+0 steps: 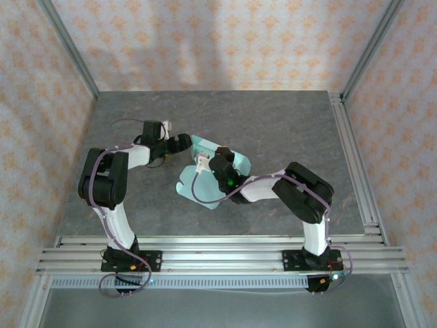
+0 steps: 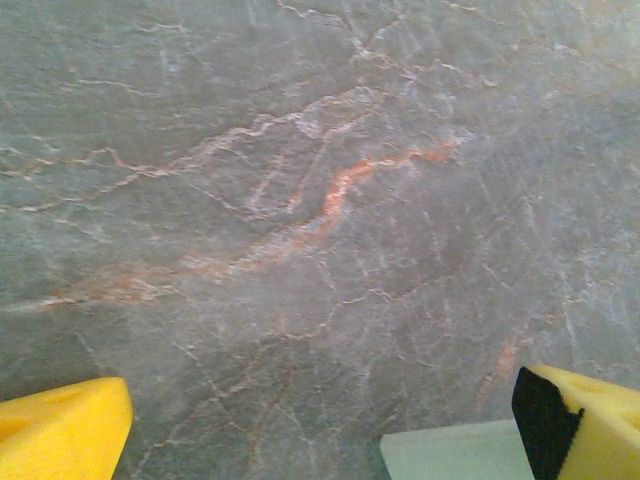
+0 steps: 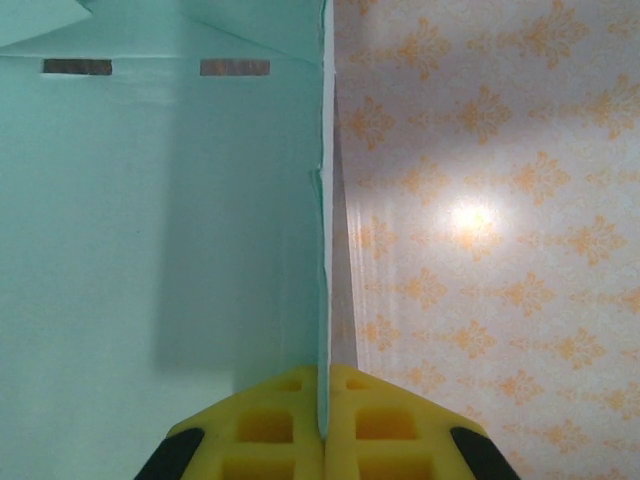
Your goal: Fold the paper box
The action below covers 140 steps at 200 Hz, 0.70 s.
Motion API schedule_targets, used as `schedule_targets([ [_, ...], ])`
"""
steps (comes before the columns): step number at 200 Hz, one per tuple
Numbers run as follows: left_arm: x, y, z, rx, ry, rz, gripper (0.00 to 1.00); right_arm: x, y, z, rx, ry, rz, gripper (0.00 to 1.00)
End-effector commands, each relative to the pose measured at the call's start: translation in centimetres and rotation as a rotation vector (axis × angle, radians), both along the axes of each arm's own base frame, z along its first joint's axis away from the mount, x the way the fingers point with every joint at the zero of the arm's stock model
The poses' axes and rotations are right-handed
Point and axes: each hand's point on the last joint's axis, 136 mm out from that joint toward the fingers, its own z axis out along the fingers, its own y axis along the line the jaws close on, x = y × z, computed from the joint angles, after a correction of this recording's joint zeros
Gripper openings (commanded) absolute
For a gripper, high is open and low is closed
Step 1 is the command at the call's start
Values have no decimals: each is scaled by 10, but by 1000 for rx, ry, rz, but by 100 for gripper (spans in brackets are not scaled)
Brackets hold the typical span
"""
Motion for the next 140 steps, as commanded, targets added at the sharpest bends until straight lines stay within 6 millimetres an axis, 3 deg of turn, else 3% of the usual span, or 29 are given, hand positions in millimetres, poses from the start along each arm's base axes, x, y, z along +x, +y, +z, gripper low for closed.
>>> schedule_targets([
  [1,-1,-22,22,-73,-81,-76,99,-1,0,-1,-11,34,11,0],
  [45,2,-14,20,-62,-88,-64,99,-12,-3,-12,-10,219,63,0],
  [89,12,10,11,-71,-24,21,98,-5,-4,-7,-25,165,74,0],
  [114,16,10,11,-80,-5,17,90,-4,-4,-2,-3,145,74,0],
  [118,14,9,-1,-81,22,10,89,-3,-4,-2,-1,143,73,0],
  [140,13,-11,-3,-134,45,-120,83,-4,-4,-2,8,145,79,0],
])
